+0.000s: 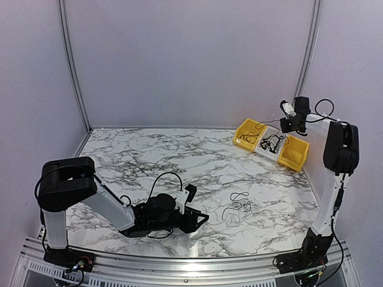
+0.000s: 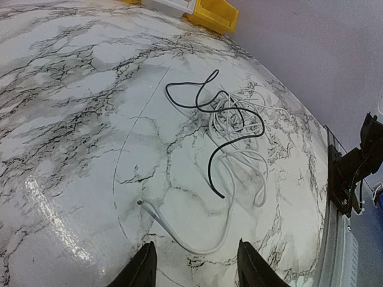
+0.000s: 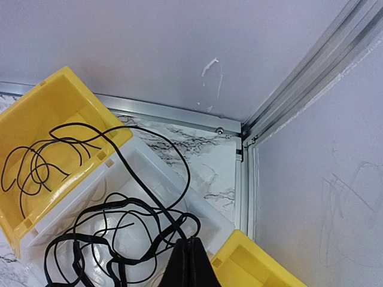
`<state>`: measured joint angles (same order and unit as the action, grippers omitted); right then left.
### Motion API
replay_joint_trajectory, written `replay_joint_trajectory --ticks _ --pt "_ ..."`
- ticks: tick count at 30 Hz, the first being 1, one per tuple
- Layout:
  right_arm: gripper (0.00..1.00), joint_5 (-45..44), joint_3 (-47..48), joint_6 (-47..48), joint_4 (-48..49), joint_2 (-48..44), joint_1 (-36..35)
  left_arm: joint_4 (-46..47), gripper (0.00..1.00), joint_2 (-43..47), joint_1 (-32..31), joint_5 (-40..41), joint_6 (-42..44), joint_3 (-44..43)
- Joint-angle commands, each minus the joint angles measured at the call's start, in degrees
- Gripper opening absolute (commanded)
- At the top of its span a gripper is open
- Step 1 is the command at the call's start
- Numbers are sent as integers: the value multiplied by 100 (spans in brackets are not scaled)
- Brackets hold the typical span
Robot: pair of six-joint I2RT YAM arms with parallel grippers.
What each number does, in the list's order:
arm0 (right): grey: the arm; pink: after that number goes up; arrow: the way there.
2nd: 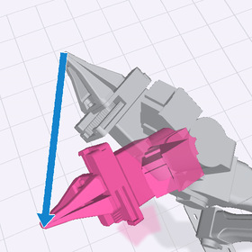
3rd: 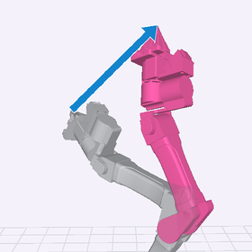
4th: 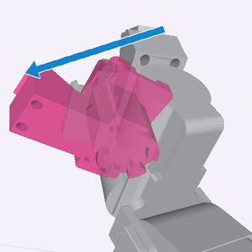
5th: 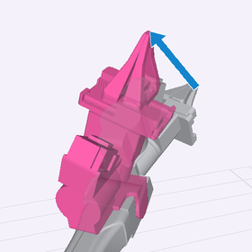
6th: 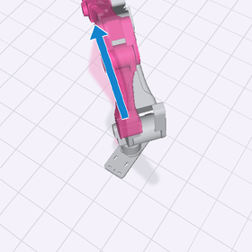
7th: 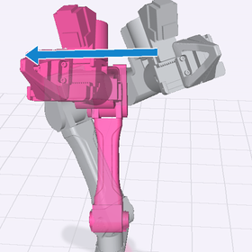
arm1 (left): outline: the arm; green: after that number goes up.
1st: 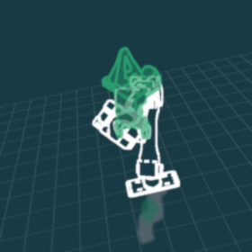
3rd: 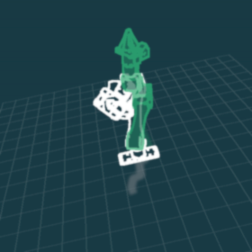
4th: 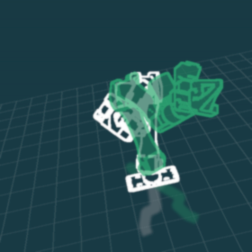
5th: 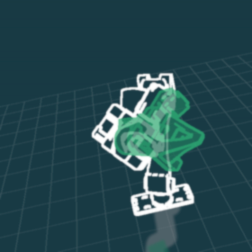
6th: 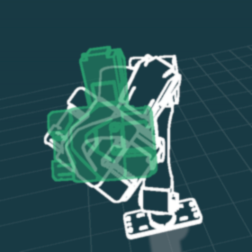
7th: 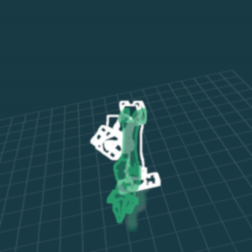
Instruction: Untangle the cables
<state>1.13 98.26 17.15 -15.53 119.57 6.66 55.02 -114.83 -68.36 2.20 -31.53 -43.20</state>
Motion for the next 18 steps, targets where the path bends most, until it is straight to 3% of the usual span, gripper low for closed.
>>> replay_joint_trajectory --ticks 1,11,18 --pt "0 435 223 -236 -11 137 19 18 48 -73 -29 19 -2 -42" --pt "0 800 757 -412 -493 775 20 17 48 -60 -29 75 -35 -13" --pt "0 1045 492 -438 -591 330 57 8 48 -69 -29 51 -7 -32"
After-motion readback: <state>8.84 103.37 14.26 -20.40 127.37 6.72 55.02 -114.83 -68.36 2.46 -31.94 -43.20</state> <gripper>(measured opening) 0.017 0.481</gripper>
